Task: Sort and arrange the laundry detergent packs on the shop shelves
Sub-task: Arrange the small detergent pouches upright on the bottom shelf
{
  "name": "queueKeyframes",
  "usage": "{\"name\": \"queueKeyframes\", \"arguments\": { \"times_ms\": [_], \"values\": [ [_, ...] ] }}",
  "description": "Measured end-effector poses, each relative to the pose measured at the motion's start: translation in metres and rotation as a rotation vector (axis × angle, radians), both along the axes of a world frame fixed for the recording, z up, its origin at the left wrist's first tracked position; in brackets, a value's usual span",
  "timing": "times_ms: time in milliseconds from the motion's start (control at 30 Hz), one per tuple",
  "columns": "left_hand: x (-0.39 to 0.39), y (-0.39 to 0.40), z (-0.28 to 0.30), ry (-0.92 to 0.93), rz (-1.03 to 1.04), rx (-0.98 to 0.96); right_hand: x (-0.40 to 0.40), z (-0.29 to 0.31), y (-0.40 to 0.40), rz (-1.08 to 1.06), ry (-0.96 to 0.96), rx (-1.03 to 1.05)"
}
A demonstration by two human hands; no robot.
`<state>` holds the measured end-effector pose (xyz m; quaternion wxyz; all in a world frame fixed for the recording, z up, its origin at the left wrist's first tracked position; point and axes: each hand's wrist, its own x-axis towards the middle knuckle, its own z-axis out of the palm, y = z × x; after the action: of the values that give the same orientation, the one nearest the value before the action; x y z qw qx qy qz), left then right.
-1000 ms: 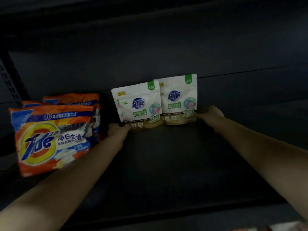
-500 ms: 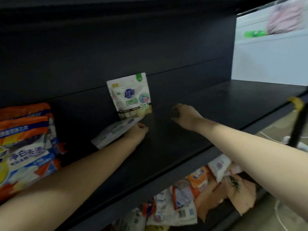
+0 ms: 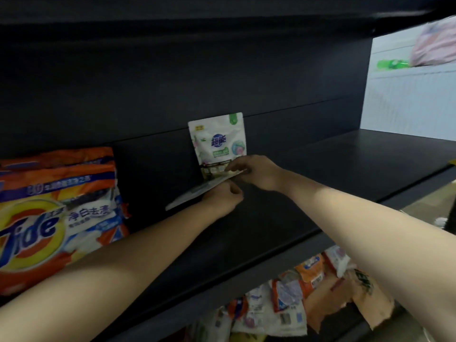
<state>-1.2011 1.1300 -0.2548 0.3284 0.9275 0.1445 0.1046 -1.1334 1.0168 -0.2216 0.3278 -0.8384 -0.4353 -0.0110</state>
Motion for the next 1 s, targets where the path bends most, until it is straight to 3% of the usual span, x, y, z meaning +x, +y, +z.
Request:
{"name": "queueKeyframes", "arguments": {
  "times_ms": [233, 300, 433, 533, 600, 733, 867, 1000],
  "values": [
    [-0.028, 0.034, -0.003, 0.013, 0.073, -0.057, -0.003, 0.004, 0.032, 0.001, 0.111, 0.137],
    [-0.037, 0.053, -0.006, -0.023, 0.189, -0.177, -0.001, 0.01, 0.038, -0.016, 0.213, 0.231],
    [-0.046, 0.085, -0.004, -0.203, 0.481, -0.614, 0.005, 0.012, 0.048, -0.016, 0.388, 0.406],
    [-0.04, 0.102, 0.003, -0.339, 0.561, -0.624, 0.011, 0.011, 0.052, -0.013, 0.475, 0.48],
    [-0.031, 0.109, 0.006, -0.408, 0.496, -0.647, 0.014, 0.01, 0.053, -0.019, 0.476, 0.505],
    [-0.018, 0.11, 0.001, -0.426, 0.38, -0.693, 0.021, 0.004, 0.053, -0.068, 0.386, 0.46],
    [-0.009, 0.114, -0.006, -0.552, 0.47, -0.711, 0.021, -0.021, 0.041, -0.219, 0.042, 0.193],
    [0.003, 0.128, -0.008, -0.616, 0.616, -0.656, 0.024, -0.049, 0.027, -0.244, -0.149, 0.016]
  ]
}}
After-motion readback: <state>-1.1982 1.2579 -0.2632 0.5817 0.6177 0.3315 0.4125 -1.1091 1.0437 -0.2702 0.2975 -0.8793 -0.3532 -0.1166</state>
